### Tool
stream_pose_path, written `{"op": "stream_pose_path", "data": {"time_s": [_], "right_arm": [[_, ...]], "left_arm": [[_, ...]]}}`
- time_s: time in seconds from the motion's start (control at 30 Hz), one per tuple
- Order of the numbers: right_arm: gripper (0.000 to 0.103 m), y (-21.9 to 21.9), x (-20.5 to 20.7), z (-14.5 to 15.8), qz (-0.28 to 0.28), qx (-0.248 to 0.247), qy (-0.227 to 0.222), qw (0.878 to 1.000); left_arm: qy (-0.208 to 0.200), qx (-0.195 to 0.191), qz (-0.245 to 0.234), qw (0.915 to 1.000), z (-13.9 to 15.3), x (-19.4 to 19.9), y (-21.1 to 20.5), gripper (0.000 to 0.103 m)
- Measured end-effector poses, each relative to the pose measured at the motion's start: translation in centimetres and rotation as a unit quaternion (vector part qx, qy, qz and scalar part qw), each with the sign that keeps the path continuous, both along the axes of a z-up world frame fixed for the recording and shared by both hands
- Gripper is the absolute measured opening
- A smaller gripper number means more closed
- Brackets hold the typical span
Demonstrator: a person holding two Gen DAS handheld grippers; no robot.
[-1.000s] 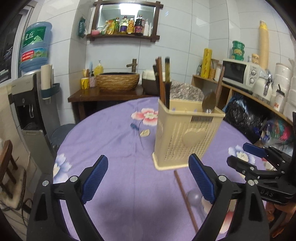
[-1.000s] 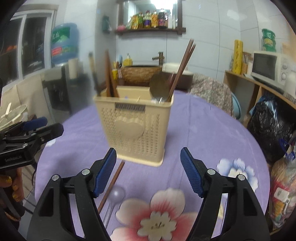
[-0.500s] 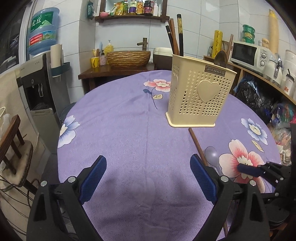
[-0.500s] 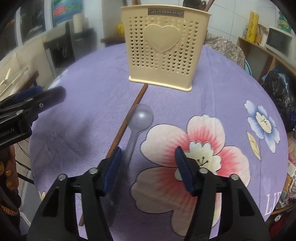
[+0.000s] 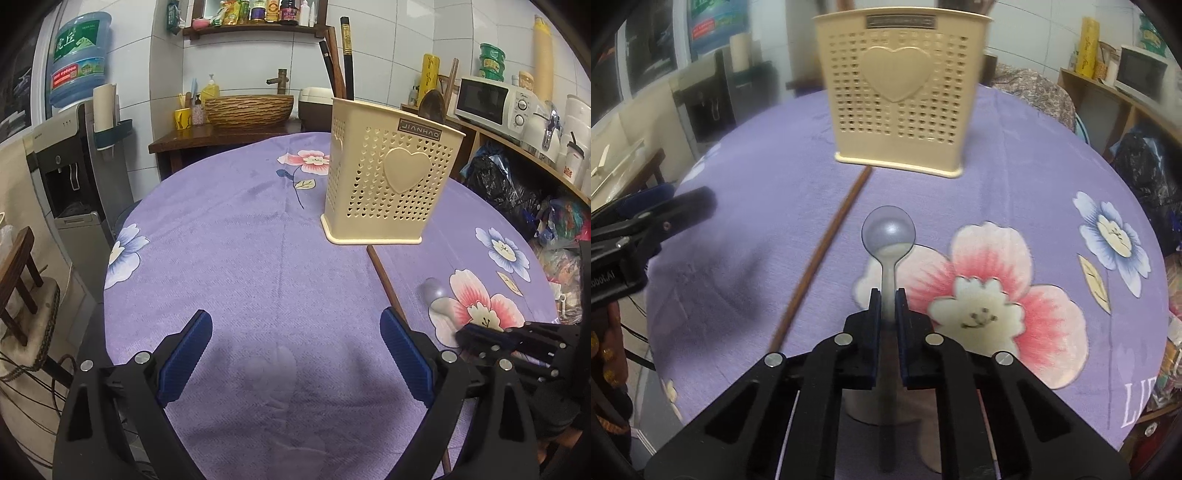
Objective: Organize utensils
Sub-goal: 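Move back to the table and grasp the white plastic spoon with the right tool, then grasp the last brown chopstick with the left tool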
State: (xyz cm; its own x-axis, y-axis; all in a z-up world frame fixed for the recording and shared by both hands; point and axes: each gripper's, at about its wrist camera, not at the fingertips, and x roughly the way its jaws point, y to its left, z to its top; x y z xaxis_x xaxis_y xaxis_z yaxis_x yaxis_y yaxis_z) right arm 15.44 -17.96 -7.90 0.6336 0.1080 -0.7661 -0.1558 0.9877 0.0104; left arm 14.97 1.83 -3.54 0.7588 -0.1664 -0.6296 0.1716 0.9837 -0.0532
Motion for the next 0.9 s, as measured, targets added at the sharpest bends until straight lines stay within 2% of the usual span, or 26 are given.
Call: {"op": "stream_pose_path", "data": {"time_s": [0.23, 0.5, 0.6, 0.63, 0.87, 0.9], "right_arm": [[0.009, -6.2, -1.3, 0.0, -0.055, 0.004, -0.003, 0.998], [0.012, -7.4, -1.2, 0.0, -0.058, 0.041, -0.001, 0.997], [0.030, -7.5, -0.8, 0.1, -0.058, 0.055, 0.002, 0.997], [0.040, -7.4, -0.5, 0.2, -0.061, 0.051, 0.001, 0.997], [0.043, -6.7, 1.2, 0.0, -0.050, 0.025, 0.007, 0.998], [0.043, -6.7, 1.5, 0.0, -0.049, 0.022, 0.008, 0.999]], "left_arm": [[0.014, -0.001, -0.011, 0.9998, -0.6, -0.2, -0.6, 0.091], [0.028, 0.004, -0.029, 0.9992, -1.2, -0.3, -2.1, 0.091], [0.031, 0.005, -0.037, 0.9988, -1.3, -0.2, -2.5, 0.091], [0.032, 0.006, -0.040, 0.9987, -1.3, -0.1, -2.7, 0.091], [0.049, 0.029, -0.074, 0.9956, -1.7, 1.2, -5.1, 0.091], [0.050, 0.034, -0.079, 0.9950, -1.8, 1.4, -5.5, 0.088]]}}
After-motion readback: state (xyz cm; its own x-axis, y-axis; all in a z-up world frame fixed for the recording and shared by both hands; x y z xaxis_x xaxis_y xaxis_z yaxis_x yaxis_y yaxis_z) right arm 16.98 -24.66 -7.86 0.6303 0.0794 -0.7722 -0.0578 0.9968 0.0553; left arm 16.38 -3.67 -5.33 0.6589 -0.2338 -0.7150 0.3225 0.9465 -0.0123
